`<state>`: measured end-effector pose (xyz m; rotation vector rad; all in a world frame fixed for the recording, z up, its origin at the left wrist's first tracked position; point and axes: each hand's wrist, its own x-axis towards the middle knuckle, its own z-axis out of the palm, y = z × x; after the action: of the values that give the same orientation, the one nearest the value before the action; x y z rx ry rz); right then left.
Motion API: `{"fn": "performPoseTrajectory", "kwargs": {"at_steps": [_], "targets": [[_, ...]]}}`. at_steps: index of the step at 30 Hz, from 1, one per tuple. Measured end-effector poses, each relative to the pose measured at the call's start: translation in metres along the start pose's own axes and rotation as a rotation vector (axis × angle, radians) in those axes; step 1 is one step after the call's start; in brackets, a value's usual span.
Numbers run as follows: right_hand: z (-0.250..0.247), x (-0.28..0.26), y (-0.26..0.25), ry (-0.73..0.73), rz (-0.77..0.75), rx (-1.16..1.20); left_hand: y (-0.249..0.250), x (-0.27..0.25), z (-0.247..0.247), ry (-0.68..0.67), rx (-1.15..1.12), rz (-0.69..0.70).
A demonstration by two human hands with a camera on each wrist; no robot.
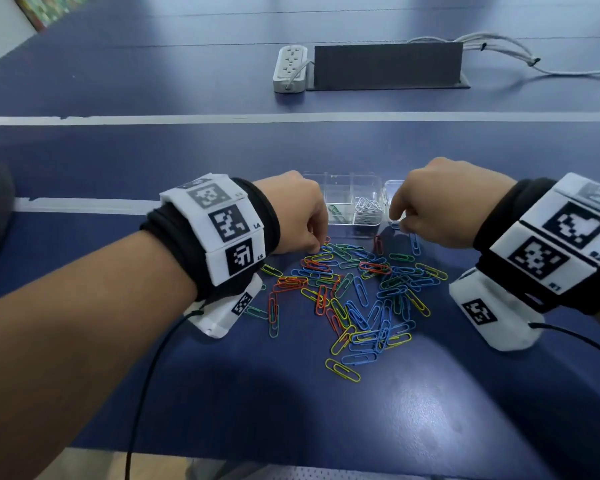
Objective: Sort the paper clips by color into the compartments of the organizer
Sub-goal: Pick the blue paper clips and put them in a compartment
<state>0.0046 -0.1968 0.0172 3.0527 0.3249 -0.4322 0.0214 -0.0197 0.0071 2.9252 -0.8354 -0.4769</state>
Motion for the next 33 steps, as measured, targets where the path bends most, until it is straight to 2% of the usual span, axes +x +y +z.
{"fn": "performPoseTrajectory", "kwargs": {"at_steps": [10,15,23,29,33], "targets": [[0.007,-0.005,0.003,0.013,-0.001,-0.100,0.005,0.001,0.003,-0.008,0.041,0.010],[0.009,-0.006,-0.001,0.008,-0.007,-0.077,0.003,-0.004,0.001,0.050,-0.038,0.015],[0.013,-0.003,0.002,0.005,-0.030,-0.007,0.005,0.000,-0.002,0.058,-0.157,0.033],[0.006,-0.007,0.012,0.073,-0.106,0.052,0.001,-0.002,-0.001,-0.009,-0.257,-0.012],[0.011,-0.005,0.012,0.006,-0.107,0.060,0.001,-0.001,-0.002,-0.035,-0.342,-0.025]]}}
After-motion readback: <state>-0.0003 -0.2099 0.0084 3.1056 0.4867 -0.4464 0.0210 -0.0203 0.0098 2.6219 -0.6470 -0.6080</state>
